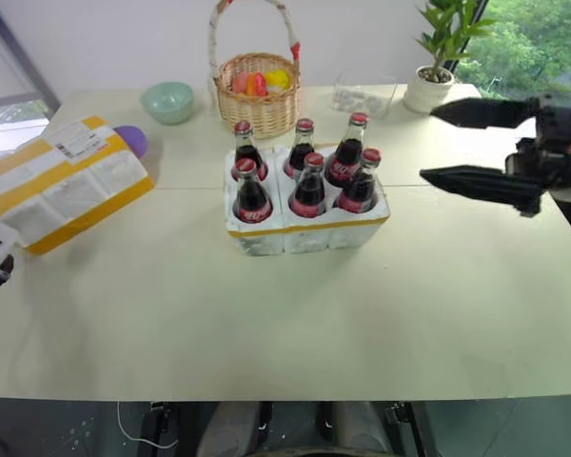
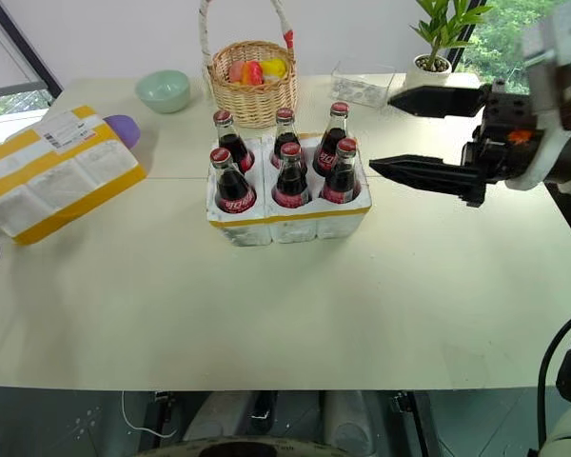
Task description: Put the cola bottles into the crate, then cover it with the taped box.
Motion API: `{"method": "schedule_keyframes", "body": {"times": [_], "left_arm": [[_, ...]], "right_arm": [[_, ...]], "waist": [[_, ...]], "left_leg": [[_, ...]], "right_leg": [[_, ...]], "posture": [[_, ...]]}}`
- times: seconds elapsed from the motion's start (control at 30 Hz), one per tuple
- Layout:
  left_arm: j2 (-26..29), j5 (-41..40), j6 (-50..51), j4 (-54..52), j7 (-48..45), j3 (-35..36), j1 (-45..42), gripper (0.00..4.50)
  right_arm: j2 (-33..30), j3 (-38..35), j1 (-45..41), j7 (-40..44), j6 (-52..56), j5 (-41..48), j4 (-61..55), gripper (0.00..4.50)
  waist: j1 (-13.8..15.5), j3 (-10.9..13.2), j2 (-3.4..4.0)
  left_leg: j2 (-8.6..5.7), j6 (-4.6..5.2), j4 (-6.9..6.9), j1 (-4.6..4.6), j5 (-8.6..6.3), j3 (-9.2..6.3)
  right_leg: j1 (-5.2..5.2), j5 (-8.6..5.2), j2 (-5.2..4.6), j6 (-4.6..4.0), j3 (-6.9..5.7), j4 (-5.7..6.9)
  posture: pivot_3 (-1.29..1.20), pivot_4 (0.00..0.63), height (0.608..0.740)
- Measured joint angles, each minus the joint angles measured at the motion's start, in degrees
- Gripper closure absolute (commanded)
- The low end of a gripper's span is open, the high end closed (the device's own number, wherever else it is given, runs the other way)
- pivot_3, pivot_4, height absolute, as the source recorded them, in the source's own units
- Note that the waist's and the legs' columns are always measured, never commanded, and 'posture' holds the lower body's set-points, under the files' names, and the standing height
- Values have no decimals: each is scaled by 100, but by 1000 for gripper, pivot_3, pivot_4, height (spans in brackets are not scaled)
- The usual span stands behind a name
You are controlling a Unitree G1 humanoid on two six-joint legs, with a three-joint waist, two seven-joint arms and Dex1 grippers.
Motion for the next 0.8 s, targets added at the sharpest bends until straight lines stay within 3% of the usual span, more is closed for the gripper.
{"method": "schedule_keyframes", "body": {"times": [0.3,0.63,0.7,0.8], "left_arm": [[-5,1034,-1792,3129,860,-1350,-1960,0],[-228,1328,-2293,4146,1490,-1837,-2516,0],[-228,1329,-2310,4230,1517,-1841,-2520,553],[-228,1325,-2310,4290,1521,-1841,-2546,1813]], "right_arm": [[-251,-90,130,-166,45,116,-51,39],[-538,-280,236,-237,40,114,-3,39],[-557,-376,394,-252,39,106,-4,0],[-560,-465,498,-267,38,108,-5,0]], "waist": [[-8,-4,-9],[-12,-5,-11],[-10,-6,-11],[-7,-6,-12]], "left_leg": [[-1,12,12,-54,7,17],[0,17,16,-60,9,32],[0,17,17,-61,9,33],[0,17,21,-61,10,35]], "right_leg": [[-69,3,-3,1,2,40],[-82,3,-9,1,2,51],[-82,3,-10,1,3,51],[-81,3,-11,1,2,53]], "posture": [[0,150,738],[0,150,738],[0,150,738],[0,150,738]]}}
